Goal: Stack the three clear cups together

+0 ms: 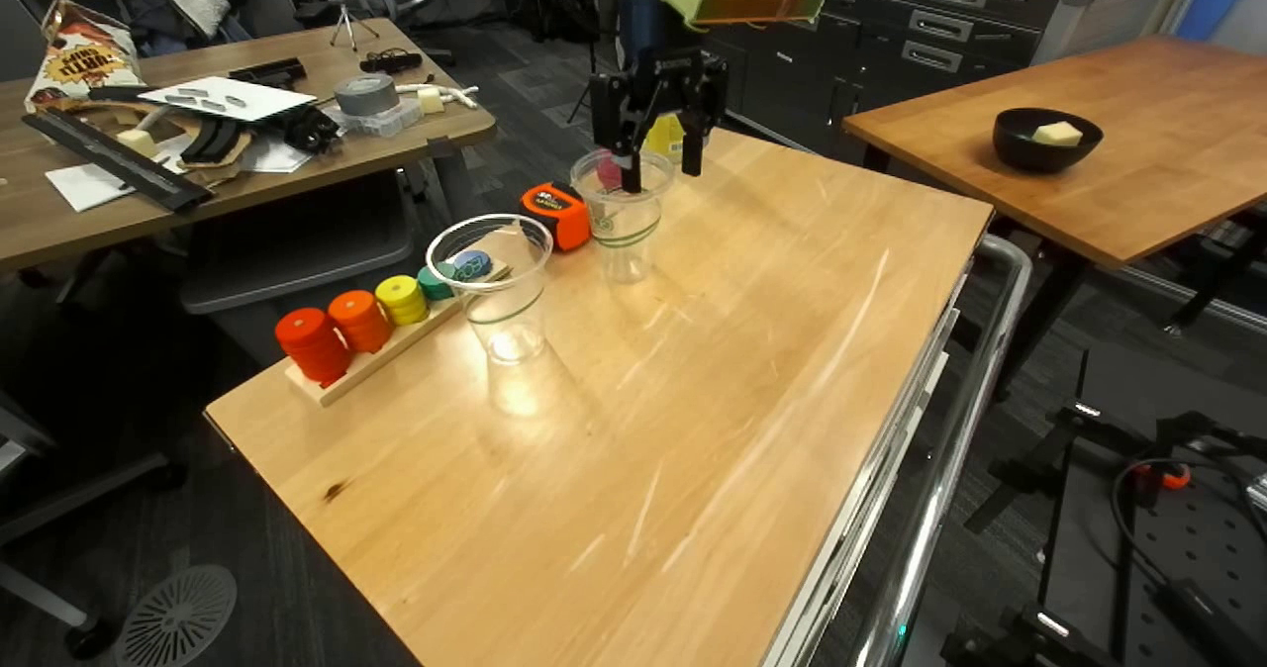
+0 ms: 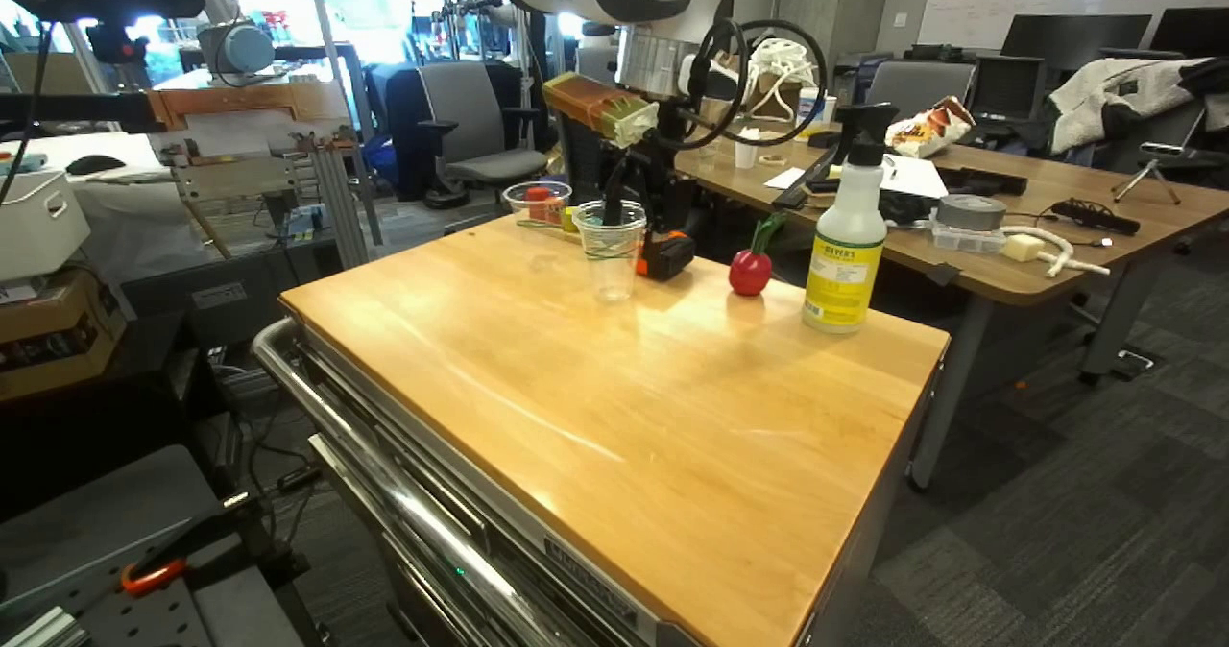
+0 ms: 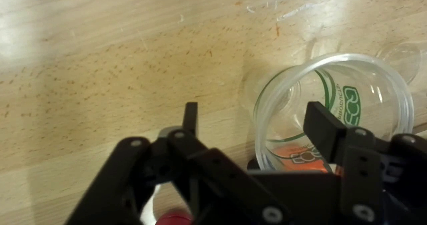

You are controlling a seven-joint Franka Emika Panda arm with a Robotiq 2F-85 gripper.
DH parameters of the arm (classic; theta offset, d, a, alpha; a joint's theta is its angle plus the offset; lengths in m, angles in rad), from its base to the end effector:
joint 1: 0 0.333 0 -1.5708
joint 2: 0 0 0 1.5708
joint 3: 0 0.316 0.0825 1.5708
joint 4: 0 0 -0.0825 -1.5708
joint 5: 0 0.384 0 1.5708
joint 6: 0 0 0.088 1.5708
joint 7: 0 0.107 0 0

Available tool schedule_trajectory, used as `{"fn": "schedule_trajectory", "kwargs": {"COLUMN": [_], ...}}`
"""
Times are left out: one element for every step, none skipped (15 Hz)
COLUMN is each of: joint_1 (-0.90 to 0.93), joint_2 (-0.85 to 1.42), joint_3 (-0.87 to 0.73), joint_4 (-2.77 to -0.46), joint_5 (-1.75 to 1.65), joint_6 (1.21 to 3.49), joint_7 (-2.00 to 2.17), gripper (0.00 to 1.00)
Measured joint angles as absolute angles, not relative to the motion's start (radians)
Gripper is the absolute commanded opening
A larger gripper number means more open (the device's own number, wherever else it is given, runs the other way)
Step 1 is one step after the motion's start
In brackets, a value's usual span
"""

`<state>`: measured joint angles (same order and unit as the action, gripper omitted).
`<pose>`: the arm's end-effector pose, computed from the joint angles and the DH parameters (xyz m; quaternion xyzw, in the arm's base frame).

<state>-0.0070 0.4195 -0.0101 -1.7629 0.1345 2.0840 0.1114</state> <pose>0.6432 -0.0038 0.3203 -0.9923 0.0994 0.0515 0.0524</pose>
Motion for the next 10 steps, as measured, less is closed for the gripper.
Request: {"fn": "schedule_trajectory", "kwargs": {"joint_1": [-0.007,-0.007,-0.007,-0.007,-0.006,-0.005,-0.005,-0.005,-0.005,-0.005], "joint_2": [0.426,0.433,0.439,0.444,0.447,0.448,0.448,0.447,0.446,0.442], "joint_3": [-0.010,-0.010,-0.010,-0.010,-0.010,-0.010,-0.010,-0.010,-0.010,-0.010], "joint_4": [-1.763,-1.763,-1.763,-1.763,-1.763,-1.763,-1.762,-1.760,-1.758,-1.756], "joint_5": [0.134,0.134,0.134,0.134,0.134,0.134,0.134,0.134,0.135,0.135], "joint_6": [2.085,2.085,2.086,2.086,2.086,2.086,2.086,2.086,2.086,2.086], "joint_7": [0.117,0.122,0.125,0.127,0.130,0.135,0.140,0.147,0.155,0.163], "gripper": [0.43,0.35,0.28,0.19,0.12,0.04,0.01,0.00,0.00,0.00]}}
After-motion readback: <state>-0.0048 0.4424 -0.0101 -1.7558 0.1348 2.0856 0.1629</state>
